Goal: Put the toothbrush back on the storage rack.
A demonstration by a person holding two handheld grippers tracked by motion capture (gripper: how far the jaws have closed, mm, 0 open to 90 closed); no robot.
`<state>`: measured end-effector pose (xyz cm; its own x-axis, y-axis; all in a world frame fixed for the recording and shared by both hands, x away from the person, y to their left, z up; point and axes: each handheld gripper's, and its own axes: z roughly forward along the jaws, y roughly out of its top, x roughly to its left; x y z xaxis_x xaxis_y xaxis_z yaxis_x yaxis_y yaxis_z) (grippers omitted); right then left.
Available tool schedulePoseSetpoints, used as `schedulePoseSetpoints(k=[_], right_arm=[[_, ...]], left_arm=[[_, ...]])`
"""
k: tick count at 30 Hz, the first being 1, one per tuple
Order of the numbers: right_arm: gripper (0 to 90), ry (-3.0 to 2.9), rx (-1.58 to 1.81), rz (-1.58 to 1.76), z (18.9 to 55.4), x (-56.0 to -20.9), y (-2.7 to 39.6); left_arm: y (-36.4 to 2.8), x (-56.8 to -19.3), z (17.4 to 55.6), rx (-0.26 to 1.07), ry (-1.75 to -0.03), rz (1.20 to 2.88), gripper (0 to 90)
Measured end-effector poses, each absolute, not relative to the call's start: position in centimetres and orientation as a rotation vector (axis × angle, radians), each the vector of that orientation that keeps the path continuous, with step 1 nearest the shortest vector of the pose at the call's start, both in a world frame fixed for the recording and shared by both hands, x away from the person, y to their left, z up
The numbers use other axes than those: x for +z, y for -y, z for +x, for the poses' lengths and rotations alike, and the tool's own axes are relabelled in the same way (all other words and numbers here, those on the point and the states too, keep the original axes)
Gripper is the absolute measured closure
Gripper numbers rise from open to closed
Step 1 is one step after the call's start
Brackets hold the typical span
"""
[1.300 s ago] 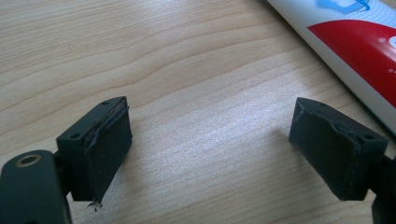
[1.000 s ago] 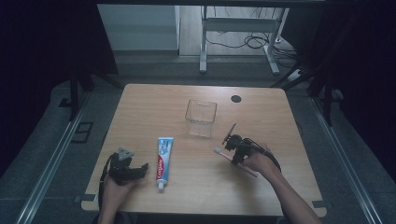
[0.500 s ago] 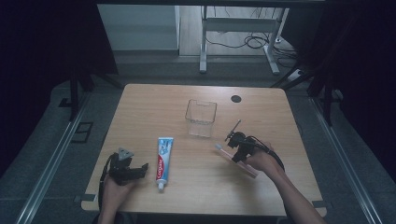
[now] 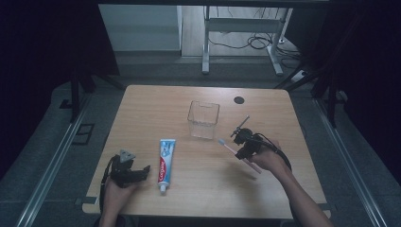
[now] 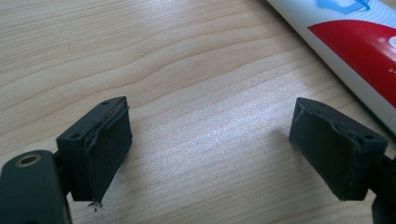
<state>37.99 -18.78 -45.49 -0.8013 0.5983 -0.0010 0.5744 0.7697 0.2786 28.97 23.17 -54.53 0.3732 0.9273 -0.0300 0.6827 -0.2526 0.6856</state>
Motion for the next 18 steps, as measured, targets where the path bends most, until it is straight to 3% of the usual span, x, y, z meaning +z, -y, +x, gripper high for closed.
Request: schedulePoseSetpoints(k=[18], right_arm=[[78.1, -2.782, 0.560, 0.992, 38.7, -42.0, 19.8]], left_arm=[[-23.2, -54.5, 29.0, 0.516, -1.381, 2.025, 13.0]])
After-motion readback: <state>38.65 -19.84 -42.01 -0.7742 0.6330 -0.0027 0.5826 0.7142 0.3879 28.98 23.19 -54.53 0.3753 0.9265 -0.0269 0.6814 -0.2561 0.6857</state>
